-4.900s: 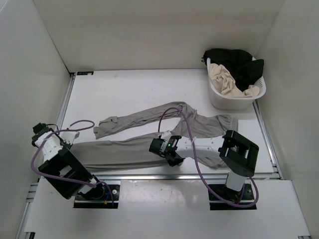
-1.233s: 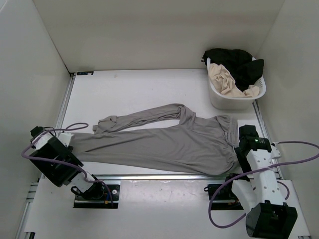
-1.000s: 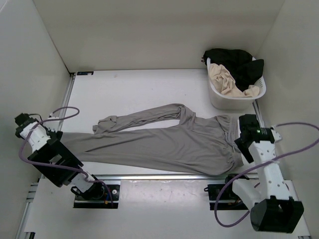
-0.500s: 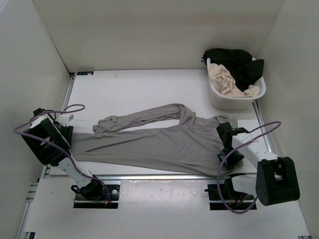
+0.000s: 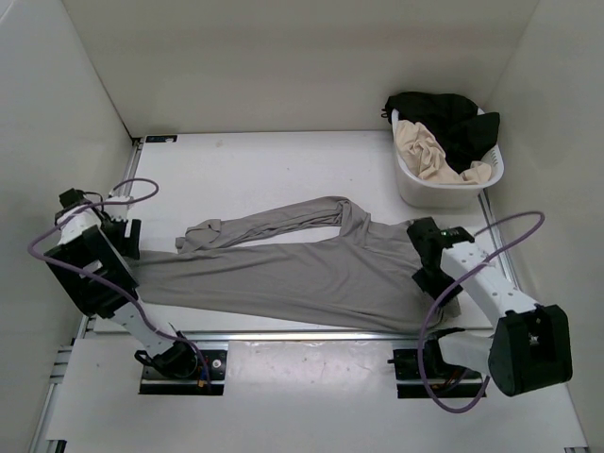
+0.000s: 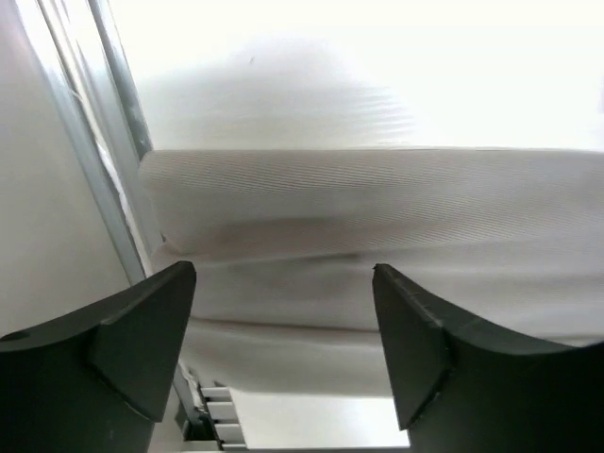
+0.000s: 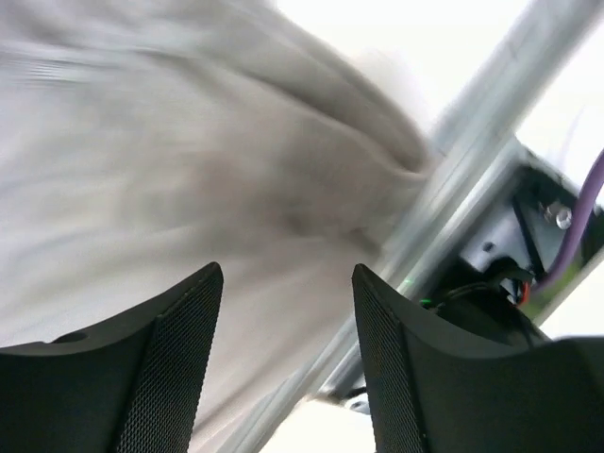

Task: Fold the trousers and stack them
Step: Flatten the trousers out

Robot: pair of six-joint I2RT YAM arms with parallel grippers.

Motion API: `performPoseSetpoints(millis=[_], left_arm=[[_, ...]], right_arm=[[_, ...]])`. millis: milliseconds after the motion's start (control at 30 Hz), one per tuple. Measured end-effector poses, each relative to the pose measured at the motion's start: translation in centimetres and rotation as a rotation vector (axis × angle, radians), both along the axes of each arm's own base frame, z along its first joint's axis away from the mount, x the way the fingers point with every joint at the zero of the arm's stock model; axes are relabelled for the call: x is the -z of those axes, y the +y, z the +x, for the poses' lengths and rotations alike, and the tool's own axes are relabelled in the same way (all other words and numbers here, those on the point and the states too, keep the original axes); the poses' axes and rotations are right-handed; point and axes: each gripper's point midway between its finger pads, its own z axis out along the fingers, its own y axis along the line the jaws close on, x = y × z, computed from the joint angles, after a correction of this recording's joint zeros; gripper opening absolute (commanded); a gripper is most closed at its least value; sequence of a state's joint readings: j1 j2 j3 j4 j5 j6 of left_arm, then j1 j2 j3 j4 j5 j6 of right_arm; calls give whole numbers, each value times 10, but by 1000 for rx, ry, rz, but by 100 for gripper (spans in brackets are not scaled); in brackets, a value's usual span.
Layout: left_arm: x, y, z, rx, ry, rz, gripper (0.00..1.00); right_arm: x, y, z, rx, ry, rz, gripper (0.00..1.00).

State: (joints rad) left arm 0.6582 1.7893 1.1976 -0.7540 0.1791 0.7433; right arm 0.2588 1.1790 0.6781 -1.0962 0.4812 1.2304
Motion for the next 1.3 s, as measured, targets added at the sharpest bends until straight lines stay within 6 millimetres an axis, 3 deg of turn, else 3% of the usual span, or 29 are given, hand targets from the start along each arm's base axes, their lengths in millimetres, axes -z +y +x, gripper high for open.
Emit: performPoseSetpoints(millis=[100,233,300,333,400,500,633,833,900,967,1000,1100,1300], left_arm=[[-28,-8,12,35,-62,0,100],[-74,-29,39,145,-164,4,96],[-92,-62,59,261,-201,-2,85],[-98,-85,70,333,-213,-11,71],[-103,-132,86,452,-219,-48,61],[-103,-201,110,604,-195,-135,61],[-79,-242,132,660,-121,-203,68],[-22,-273,127,673,59,-224,61],[-7,-276,119,669,108,-222,61],[4,-273,108,652,151,-217,54],[9,-271,102,643,172,-212,36],[18,-264,95,608,200,-192,14],[16,-260,105,574,167,-157,18]], right_arm=[[-38,10,40,-100,-99,-23,66],[-82,25,88,-231,-188,-45,67],[-90,27,102,-294,-189,-62,67],[-92,28,109,-323,-186,-71,67],[-91,29,120,-380,-156,-91,67],[-82,32,137,-447,-115,-110,67],[-71,35,150,-501,-101,-121,67],[-61,22,154,-457,-112,-117,67],[-57,13,152,-417,-102,-106,67],[-53,4,153,-377,-101,-95,67],[-51,0,153,-356,-101,-91,67],[-44,-7,153,-321,-95,-78,67],[-39,-7,154,-314,-98,-60,67]])
